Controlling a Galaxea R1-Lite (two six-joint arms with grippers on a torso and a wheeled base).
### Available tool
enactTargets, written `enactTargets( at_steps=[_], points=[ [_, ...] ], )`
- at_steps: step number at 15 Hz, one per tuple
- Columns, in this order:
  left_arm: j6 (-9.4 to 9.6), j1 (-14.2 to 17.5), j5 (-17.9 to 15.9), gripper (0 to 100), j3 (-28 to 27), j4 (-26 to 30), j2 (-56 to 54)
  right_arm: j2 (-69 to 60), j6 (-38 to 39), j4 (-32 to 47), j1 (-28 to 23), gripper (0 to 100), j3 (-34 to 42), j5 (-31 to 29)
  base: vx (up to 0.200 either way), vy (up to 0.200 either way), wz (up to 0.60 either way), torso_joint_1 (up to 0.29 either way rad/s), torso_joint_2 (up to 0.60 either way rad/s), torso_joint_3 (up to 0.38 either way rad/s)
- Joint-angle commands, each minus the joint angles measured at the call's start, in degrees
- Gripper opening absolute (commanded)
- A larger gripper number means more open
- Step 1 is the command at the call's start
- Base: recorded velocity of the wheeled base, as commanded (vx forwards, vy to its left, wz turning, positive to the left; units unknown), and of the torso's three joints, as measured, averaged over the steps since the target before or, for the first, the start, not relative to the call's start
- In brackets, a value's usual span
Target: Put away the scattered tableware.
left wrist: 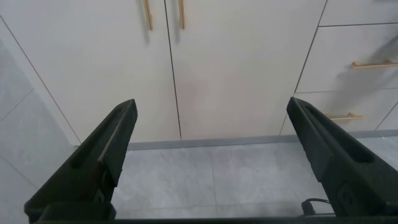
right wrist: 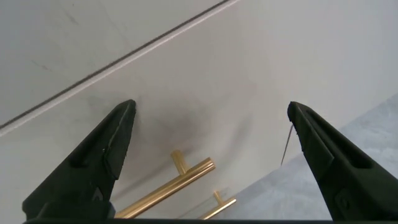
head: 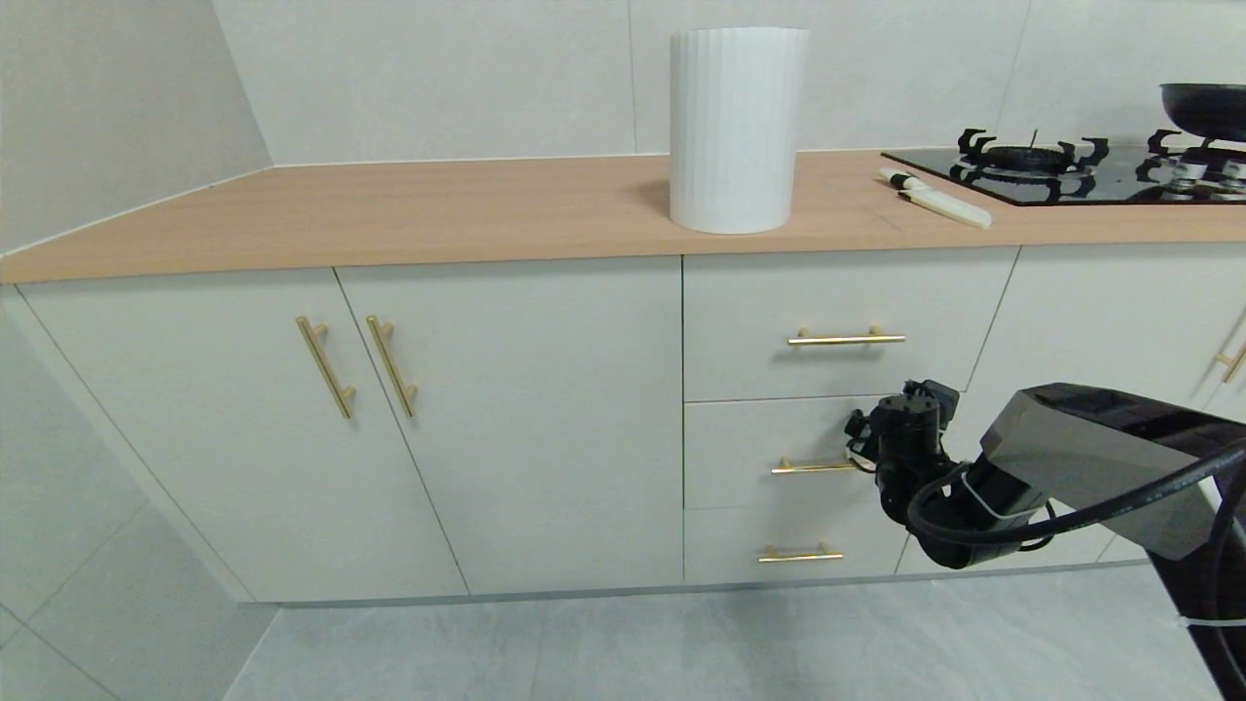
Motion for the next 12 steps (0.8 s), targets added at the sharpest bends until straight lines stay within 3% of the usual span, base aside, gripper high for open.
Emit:
enactTargets(
  at_steps=[1,3,7,12],
  points=[
    [-0.04,-0.06,0.01,100,0.01,-0.01,0.02,-1.8,-0.08,0.4,0.08,100,1.85,0.3,0.0,0.0,0.0,0.0,0.0,0.0],
    [0.04,-0.06,0.01,100,0.01,-0.01,0.02,-7.25,-0.25,1.71,0.43,100,7.29,2.58,0.0,0.0,0.0,0.0,0.0,0.0],
    [0.04,-0.06,0.01,100,0.01,-0.01,0.02,-26.49,-1.57,10.33,2.63,100,23.55,13.83,0.0,0.0,0.0,0.0,0.0,0.0],
    [-0.04,0.03,0.01,100,0.01,-0.01,0.02,-45.48,-8.16,12.88,8.34,100,38.5,12.34,0.0,0.0,0.0,0.0,0.0,0.0]
  ],
)
